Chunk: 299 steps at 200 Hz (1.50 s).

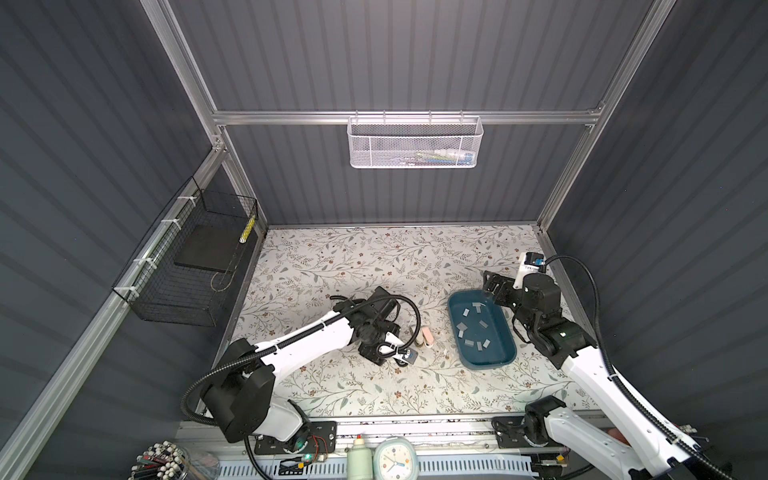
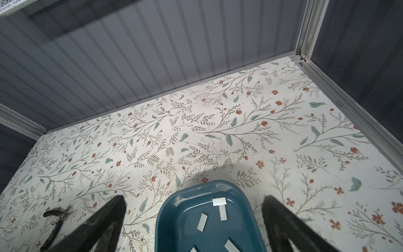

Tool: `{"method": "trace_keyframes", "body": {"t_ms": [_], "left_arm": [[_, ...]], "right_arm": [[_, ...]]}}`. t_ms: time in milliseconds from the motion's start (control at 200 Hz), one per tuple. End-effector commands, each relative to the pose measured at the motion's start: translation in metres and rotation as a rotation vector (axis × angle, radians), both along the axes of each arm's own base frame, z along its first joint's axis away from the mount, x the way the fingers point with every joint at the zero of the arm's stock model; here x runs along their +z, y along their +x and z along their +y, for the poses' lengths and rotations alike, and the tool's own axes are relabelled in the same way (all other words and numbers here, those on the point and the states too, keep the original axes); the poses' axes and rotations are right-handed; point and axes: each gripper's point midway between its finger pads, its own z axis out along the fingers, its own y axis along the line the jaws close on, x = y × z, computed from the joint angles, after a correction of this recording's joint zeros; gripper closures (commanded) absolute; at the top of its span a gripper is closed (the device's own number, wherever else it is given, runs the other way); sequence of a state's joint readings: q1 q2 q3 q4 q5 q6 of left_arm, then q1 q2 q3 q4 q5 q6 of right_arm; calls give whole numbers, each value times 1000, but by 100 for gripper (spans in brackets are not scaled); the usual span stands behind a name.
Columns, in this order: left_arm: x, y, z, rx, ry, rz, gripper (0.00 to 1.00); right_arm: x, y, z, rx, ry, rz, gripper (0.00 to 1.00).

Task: Load the staples into the stapler
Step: 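Grasp the black stapler with the left gripper and lift it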

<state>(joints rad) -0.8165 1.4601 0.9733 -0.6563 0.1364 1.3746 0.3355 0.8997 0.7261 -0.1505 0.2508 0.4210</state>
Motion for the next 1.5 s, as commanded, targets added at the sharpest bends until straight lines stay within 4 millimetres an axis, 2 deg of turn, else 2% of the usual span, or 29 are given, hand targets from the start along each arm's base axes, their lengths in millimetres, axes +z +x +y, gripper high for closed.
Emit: {"method": "trace_keyframes", "body": {"t_ms": [0,190,520,660,875,1276,1371,1491], "left_arm": [[4,6,-8,-64,44,-53,31],[2,1,-22,-127,90,-74,34],[-23,-8,-24,-177,232,-46,38],[-31,-10,-26,-200,270,-41,46],[-32,-8,-27,-211,290,-43,58],[-33,-6,-25,-214,303,-55,57],[-32,-8,-27,-216,293,-45,66],[-29,-5,-30,-203,285,-53,88]], "right_arm": [[6,1,1,2,-3,4,1],[4,2,1,0,-5,10,1],[2,4,2,1,-10,27,1],[2,4,2,1,-9,25,1],[3,4,2,1,-7,26,1],[2,5,2,2,-9,31,1],[2,5,2,-1,-10,30,1],[1,5,1,-6,-10,34,1]]}}
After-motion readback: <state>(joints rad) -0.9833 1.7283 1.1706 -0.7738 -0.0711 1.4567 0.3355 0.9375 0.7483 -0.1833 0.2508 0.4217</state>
